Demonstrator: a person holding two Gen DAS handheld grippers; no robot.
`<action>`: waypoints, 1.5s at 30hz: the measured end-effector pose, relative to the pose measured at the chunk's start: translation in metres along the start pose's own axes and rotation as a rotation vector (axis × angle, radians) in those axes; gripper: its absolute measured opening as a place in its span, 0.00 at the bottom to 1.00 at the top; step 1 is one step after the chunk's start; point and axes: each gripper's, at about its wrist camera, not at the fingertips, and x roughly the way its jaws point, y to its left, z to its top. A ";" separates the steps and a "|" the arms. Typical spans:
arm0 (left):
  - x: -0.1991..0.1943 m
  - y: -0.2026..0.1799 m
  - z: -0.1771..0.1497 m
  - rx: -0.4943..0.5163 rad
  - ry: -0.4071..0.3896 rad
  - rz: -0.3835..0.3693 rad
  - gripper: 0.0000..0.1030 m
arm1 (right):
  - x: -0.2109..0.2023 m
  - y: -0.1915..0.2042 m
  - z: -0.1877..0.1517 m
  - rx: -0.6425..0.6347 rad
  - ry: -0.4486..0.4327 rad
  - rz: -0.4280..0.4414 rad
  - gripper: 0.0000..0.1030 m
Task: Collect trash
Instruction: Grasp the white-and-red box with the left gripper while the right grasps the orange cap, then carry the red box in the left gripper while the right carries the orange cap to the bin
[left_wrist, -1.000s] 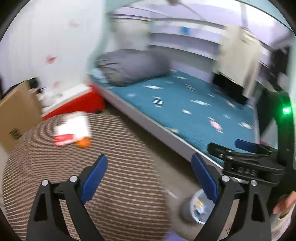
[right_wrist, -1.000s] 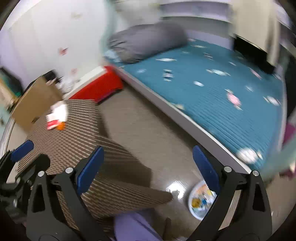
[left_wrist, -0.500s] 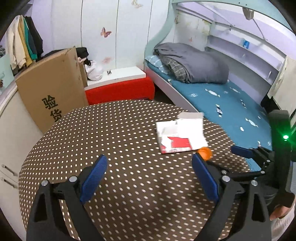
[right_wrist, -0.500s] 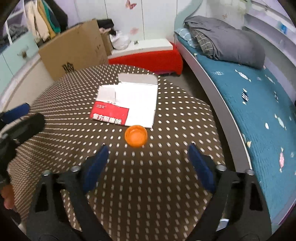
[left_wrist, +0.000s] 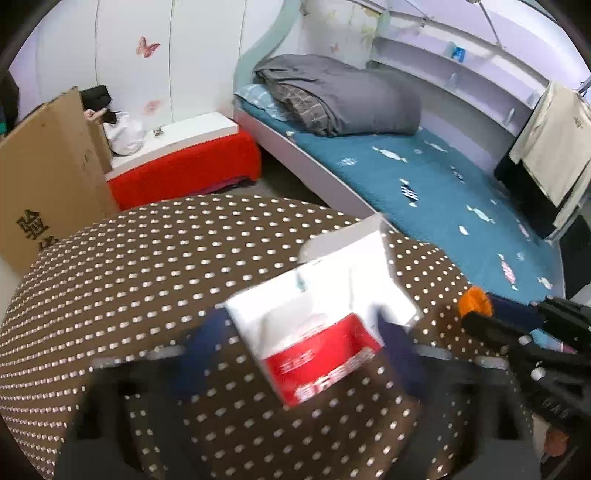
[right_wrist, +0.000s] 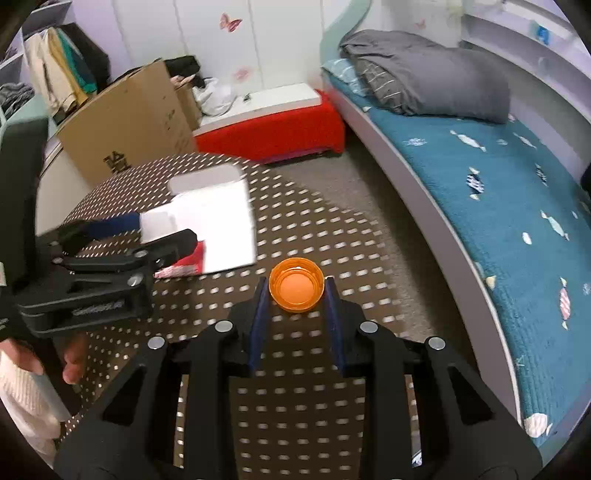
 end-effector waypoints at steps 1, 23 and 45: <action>0.000 -0.002 0.000 0.006 -0.015 -0.020 0.36 | -0.002 -0.003 0.000 0.004 -0.002 -0.007 0.28; -0.069 -0.210 -0.072 0.262 -0.049 -0.185 0.35 | -0.145 -0.131 -0.127 0.256 -0.088 -0.166 0.28; 0.013 -0.487 -0.252 0.597 0.294 -0.452 0.37 | -0.209 -0.305 -0.397 0.792 0.050 -0.368 0.28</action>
